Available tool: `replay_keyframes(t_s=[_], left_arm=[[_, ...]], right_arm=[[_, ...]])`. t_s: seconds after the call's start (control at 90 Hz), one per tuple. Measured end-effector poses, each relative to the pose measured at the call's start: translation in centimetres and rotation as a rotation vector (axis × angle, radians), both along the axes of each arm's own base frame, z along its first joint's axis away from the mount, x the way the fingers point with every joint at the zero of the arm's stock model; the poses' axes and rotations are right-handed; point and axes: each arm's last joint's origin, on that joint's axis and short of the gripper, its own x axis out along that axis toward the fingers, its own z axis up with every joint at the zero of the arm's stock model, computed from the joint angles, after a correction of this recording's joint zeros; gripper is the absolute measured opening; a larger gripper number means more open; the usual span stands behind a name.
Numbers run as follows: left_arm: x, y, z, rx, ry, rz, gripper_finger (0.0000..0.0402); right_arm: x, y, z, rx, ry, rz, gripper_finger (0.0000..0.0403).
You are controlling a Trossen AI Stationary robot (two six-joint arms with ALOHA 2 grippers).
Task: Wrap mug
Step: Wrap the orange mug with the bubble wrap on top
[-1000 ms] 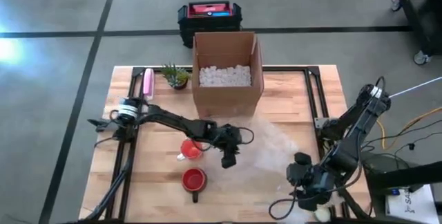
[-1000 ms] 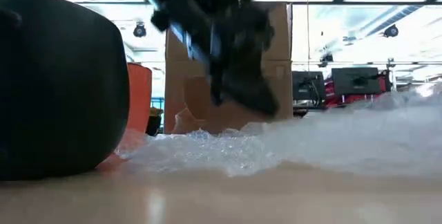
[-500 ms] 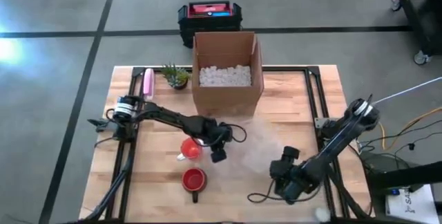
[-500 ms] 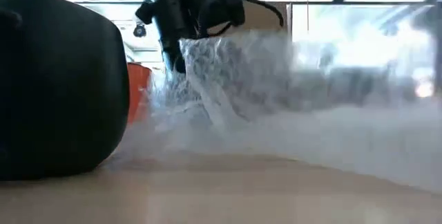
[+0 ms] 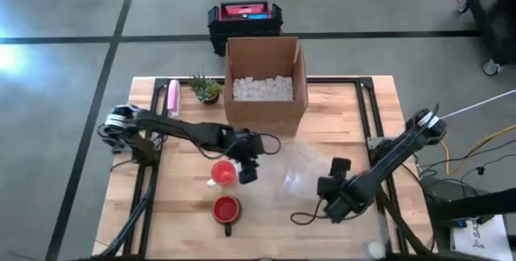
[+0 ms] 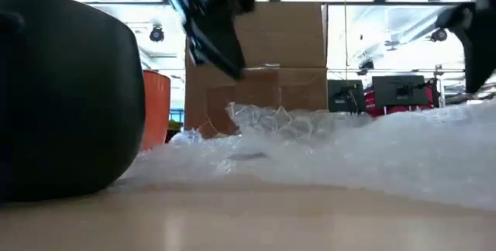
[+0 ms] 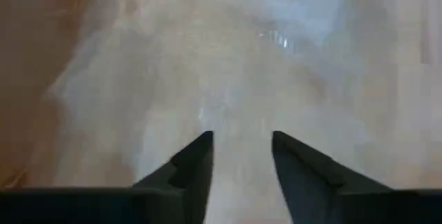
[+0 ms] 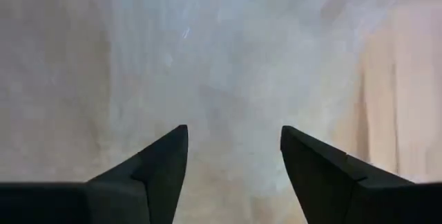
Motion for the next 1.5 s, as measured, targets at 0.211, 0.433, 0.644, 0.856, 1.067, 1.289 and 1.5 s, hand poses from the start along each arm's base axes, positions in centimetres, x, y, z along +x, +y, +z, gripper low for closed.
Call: replay_keyframes(t_s=[0.211,0.433,0.644,0.856,1.067,1.289,1.5], left_arm=[[-5.2,-0.3,1.2,0.108,0.274,0.042,0.0210],[-6.0,-0.3,-0.6,0.117,0.340,0.052,0.0201],[-6.0,-0.5,-3.1,0.071,0.324,0.030,0.0178],[-6.0,-0.5,-5.4,0.056,0.282,0.006,0.0135],[-6.2,-0.5,-5.9,0.056,0.281,0.004,0.0014],[-6.4,-0.2,-2.4,0.129,0.262,0.037,0.0006],[-7.0,-0.1,3.0,0.137,0.167,0.049,0.0003]], right_arm=[[-0.5,-0.7,3.1,0.077,-0.223,-0.002,0.0229],[-0.7,-0.9,2.2,0.100,-0.273,-0.005,0.0229],[-0.7,-0.4,0.5,0.094,-0.224,-0.003,0.0216],[-0.4,-0.2,0.0,0.087,-0.211,0.009,0.0211],[-0.1,0.6,1.9,0.202,-0.217,0.056,0.0209],[1.5,1.2,0.3,0.203,-0.266,0.145,0.0192],[5.2,-1.2,-3.5,0.109,-0.182,0.085,0.0173]])
